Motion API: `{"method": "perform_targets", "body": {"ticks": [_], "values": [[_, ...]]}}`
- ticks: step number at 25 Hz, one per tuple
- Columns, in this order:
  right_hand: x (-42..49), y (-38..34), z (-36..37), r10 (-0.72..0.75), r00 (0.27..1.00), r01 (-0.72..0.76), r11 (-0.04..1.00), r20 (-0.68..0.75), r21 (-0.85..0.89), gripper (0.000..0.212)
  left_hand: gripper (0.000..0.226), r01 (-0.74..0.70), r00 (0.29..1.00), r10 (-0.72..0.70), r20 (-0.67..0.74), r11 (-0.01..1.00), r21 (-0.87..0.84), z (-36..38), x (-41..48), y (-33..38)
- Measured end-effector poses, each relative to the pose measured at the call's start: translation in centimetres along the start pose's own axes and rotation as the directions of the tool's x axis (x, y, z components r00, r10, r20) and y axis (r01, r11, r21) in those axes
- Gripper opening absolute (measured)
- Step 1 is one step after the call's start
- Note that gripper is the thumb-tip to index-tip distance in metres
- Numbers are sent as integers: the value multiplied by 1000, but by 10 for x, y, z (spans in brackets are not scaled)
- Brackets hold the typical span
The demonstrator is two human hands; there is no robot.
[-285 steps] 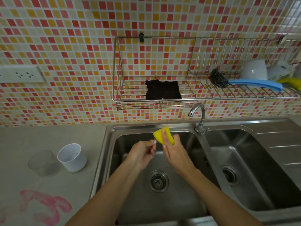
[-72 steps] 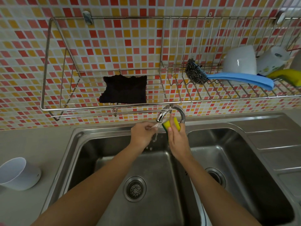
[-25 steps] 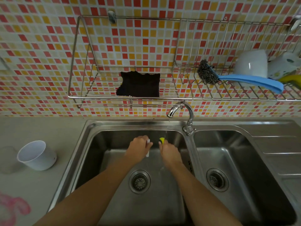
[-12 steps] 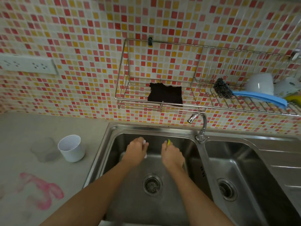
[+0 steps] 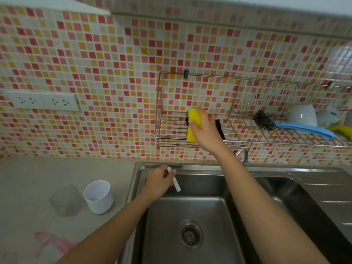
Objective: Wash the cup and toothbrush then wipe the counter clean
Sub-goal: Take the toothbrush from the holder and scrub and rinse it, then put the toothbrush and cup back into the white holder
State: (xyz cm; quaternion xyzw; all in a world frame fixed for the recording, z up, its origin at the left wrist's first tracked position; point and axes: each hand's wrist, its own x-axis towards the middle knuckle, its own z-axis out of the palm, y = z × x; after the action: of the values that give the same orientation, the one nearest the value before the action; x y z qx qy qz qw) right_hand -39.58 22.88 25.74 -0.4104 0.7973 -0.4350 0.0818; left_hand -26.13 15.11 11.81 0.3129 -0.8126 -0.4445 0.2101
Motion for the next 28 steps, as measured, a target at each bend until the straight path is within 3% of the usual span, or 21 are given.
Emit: {"method": "perform_targets", "body": {"ticks": [5, 11, 14, 15, 17, 19, 21, 23, 25, 28], "values": [[95, -2, 61, 183, 929, -50, 923, 322, -382, 65, 15, -71, 994, 71, -82, 997, -3, -35, -9, -3], [112, 1, 97, 445, 865, -229, 760, 230, -609, 65, 14, -69, 992, 68, -104, 998, -5, -58, -15, -13], [103, -9, 93, 435, 888, -238, 715, 151, -657, 61, 16, -63, 993, 60, -100, 998, -30, -64, -16, -13], [97, -16, 89, 375, 921, -232, 749, 107, -621, 59, 16, -58, 993, 52, -106, 997, -52, -66, -17, -13], [81, -27, 84, 123, 985, -161, 895, -118, -417, 51, 15, -1, 995, -19, -93, 978, -207, -75, -19, -18], [49, -33, 80, -123, 907, 75, 988, -404, -131, 33, 18, 102, 991, -133, -30, 870, -482, -89, -22, -27], [6, -33, 87, -186, 816, 244, 969, -547, 34, 18, 19, 147, 977, -210, -37, 790, -595, -111, -22, -42], [-37, -23, 112, -180, 812, 302, 944, -554, 135, 14, 17, 170, 958, -270, -96, 805, -568, -138, -21, -62], [-70, -8, 150, -180, 859, 315, 924, -480, 217, 17, 19, 193, 942, -293, -166, 873, -448, -164, -16, -84], [-90, 13, 220, -117, 978, 149, 972, -174, 184, 13, 20, 209, 947, -242, -210, 963, -167, -189, -11, -118]]}}
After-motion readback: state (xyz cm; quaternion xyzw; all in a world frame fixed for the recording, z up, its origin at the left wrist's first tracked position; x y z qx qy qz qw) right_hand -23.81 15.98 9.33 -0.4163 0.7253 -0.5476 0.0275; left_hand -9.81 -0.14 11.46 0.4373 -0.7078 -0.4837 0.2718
